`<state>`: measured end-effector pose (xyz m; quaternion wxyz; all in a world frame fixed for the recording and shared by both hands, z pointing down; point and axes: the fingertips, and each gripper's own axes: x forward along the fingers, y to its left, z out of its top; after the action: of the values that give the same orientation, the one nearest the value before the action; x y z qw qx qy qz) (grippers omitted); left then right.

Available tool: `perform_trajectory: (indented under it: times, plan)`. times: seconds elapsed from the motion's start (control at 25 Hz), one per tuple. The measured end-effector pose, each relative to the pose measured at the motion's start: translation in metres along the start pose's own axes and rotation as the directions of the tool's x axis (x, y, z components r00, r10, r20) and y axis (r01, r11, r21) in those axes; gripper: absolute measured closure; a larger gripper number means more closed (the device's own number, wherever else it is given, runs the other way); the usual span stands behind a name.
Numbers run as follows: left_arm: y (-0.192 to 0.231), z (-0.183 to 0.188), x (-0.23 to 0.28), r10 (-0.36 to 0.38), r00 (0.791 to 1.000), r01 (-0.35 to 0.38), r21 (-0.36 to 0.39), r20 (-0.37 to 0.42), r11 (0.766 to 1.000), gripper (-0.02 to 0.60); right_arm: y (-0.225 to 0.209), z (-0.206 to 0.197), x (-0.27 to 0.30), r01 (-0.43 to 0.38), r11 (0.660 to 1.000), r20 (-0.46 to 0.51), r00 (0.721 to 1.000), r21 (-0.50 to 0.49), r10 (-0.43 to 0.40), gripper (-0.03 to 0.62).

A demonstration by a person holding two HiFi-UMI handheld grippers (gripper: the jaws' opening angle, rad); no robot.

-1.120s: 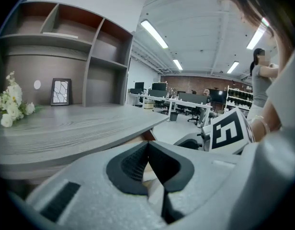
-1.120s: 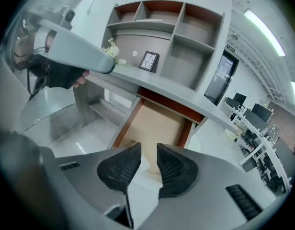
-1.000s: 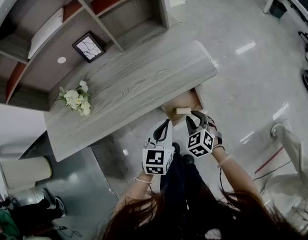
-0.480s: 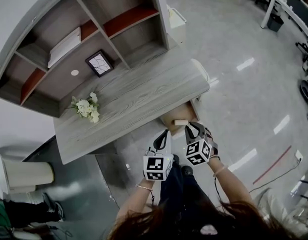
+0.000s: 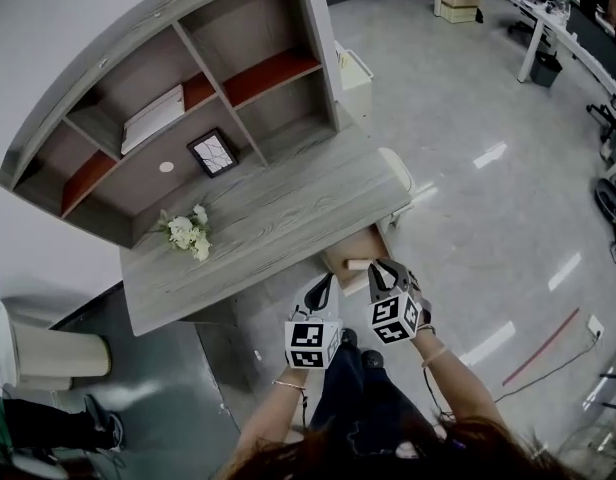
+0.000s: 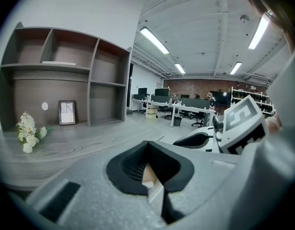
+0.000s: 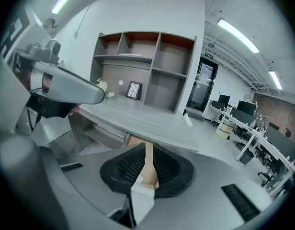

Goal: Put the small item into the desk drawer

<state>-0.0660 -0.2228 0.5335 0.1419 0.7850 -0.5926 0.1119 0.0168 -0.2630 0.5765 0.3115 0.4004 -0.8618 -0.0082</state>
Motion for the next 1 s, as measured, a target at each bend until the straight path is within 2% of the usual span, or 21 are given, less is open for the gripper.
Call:
perform_trajectory:
  times: [0.2,0.4,0.72,1.0]
  plan:
    - [-0.005,0.022,-0.016,0.013,1.000,-0.013,-0.038,0.022,0.999,0.566,-0.015,0.021,-0.024,0.028,0.999,0.044,0.999,0.042,-0.030,0.560]
    - [-0.013,0.048,-0.028,0.008,0.999,-0.007,-0.013,0.050,1.000,0.566,-0.021,0.040,-0.044,0.041,0.998,0.081,0.996,0.046,-0.044,0.566]
    - [-0.020,0.082,-0.045,0.001,0.996,0.001,-0.029,0.090,1.000,0.566,-0.023,0.063,-0.073,0.030,0.996,0.119,0.992,0.086,-0.040,0.591]
    - [-0.032,0.103,-0.059,-0.044,0.993,0.045,-0.013,0.109,0.999,0.566,-0.027,0.083,-0.106,0.044,0.988,0.159,0.985,0.148,-0.067,0.592]
